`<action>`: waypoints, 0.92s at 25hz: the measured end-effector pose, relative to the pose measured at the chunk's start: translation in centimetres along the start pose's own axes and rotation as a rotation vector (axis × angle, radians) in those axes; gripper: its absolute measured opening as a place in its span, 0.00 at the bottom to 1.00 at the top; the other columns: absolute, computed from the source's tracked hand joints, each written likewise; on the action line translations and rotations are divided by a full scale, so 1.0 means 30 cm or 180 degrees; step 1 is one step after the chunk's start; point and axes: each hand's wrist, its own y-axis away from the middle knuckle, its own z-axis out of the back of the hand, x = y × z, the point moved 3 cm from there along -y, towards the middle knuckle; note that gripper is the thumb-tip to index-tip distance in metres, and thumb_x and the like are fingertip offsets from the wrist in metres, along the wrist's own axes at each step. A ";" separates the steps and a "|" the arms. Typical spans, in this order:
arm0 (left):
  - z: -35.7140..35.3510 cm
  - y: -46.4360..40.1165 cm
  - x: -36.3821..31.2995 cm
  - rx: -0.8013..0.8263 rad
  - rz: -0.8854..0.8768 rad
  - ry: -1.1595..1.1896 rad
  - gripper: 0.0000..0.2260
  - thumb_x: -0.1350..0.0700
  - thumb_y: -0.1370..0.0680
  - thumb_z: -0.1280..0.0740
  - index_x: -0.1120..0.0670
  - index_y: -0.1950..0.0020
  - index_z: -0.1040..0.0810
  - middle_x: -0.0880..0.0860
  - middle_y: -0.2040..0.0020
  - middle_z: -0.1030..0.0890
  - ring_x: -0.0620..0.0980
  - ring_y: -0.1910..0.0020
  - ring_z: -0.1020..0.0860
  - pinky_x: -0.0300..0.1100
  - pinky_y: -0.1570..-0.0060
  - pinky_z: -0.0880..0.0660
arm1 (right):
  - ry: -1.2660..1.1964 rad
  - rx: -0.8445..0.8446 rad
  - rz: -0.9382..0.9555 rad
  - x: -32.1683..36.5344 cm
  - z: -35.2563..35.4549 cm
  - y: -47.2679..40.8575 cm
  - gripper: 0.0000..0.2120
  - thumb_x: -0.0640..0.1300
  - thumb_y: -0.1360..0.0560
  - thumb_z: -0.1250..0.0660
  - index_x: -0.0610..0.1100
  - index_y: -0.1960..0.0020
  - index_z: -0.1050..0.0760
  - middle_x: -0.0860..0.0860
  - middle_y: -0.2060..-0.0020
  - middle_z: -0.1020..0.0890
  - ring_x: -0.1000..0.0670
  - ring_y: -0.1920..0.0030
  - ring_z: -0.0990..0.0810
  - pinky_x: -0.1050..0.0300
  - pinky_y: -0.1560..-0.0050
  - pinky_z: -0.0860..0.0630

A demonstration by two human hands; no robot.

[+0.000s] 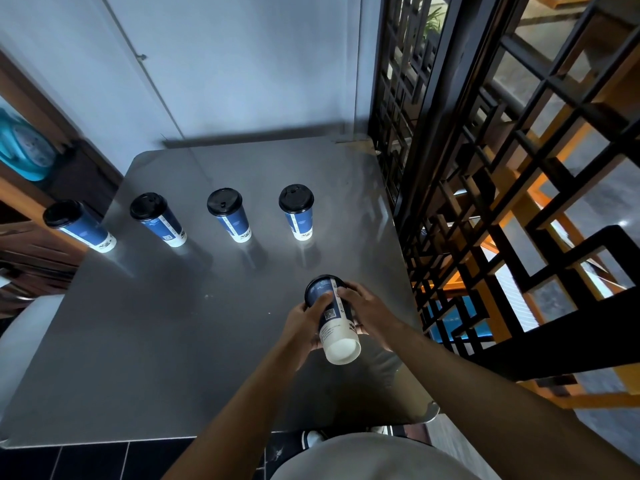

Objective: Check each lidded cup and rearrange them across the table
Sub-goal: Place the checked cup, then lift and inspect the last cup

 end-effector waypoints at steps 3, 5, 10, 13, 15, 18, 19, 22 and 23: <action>0.011 -0.007 -0.001 -0.0019 -0.0101 -0.0007 0.21 0.50 0.23 0.26 0.57 0.33 0.25 0.59 0.46 0.15 0.54 0.59 0.13 0.48 0.64 0.17 | -0.0019 -0.0009 0.0012 0.010 0.004 0.003 0.17 0.55 0.21 0.34 0.54 0.34 0.27 0.47 0.43 0.17 0.45 0.50 0.15 0.53 0.60 0.19; 0.014 -0.010 0.006 0.0022 -0.0070 0.0105 0.21 0.52 0.23 0.27 0.58 0.32 0.25 0.60 0.46 0.16 0.56 0.57 0.14 0.50 0.62 0.17 | 0.0012 -0.0009 0.0002 0.016 0.009 0.006 0.16 0.53 0.20 0.36 0.53 0.34 0.27 0.47 0.43 0.18 0.45 0.52 0.16 0.53 0.59 0.19; 0.010 0.003 0.003 0.0069 0.0035 0.0251 0.17 0.54 0.21 0.29 0.59 0.34 0.23 0.59 0.50 0.16 0.56 0.60 0.15 0.48 0.65 0.18 | 0.0156 0.0011 -0.0020 0.025 0.011 0.009 0.15 0.54 0.19 0.37 0.54 0.34 0.27 0.47 0.43 0.18 0.45 0.52 0.16 0.55 0.61 0.19; 0.008 0.008 -0.004 0.0079 0.0063 0.0214 0.16 0.54 0.21 0.29 0.59 0.36 0.23 0.60 0.49 0.16 0.57 0.59 0.16 0.48 0.65 0.18 | 0.0066 -0.0015 -0.0045 0.025 0.012 0.014 0.15 0.53 0.19 0.37 0.54 0.34 0.27 0.48 0.42 0.18 0.45 0.52 0.16 0.55 0.62 0.19; 0.011 0.009 -0.007 0.0079 0.0087 0.0232 0.16 0.54 0.21 0.29 0.59 0.36 0.23 0.60 0.49 0.16 0.57 0.59 0.16 0.47 0.66 0.18 | 0.0059 -0.0036 -0.0058 0.022 0.009 0.013 0.15 0.53 0.19 0.37 0.53 0.33 0.27 0.48 0.42 0.18 0.46 0.52 0.16 0.56 0.62 0.20; 0.012 -0.001 -0.001 0.0103 0.0118 0.0216 0.15 0.53 0.21 0.29 0.59 0.37 0.23 0.60 0.50 0.16 0.57 0.59 0.16 0.48 0.66 0.18 | 0.0092 -0.0065 -0.0052 0.016 0.008 0.006 0.15 0.54 0.20 0.37 0.54 0.34 0.27 0.48 0.41 0.19 0.46 0.49 0.16 0.54 0.60 0.20; 0.012 -0.001 -0.002 0.0101 0.0127 0.0205 0.15 0.53 0.21 0.29 0.59 0.37 0.23 0.60 0.50 0.16 0.57 0.59 0.16 0.49 0.64 0.18 | 0.0098 -0.0073 -0.0049 0.015 0.008 0.004 0.15 0.54 0.20 0.37 0.54 0.34 0.27 0.48 0.41 0.18 0.45 0.49 0.16 0.54 0.60 0.19; 0.015 -0.003 -0.004 0.0122 0.0134 0.0189 0.14 0.54 0.21 0.29 0.58 0.39 0.23 0.61 0.49 0.16 0.58 0.57 0.16 0.50 0.61 0.17 | 0.0128 -0.0077 -0.0043 0.015 0.007 -0.001 0.16 0.55 0.20 0.36 0.54 0.34 0.27 0.48 0.42 0.18 0.45 0.48 0.16 0.53 0.59 0.19; 0.019 -0.004 -0.004 0.0146 0.0134 0.0168 0.14 0.54 0.21 0.29 0.58 0.39 0.23 0.61 0.49 0.16 0.59 0.56 0.16 0.50 0.61 0.17 | 0.0149 -0.0075 -0.0036 0.016 0.008 0.000 0.16 0.55 0.20 0.36 0.54 0.33 0.27 0.48 0.42 0.18 0.45 0.49 0.16 0.54 0.60 0.19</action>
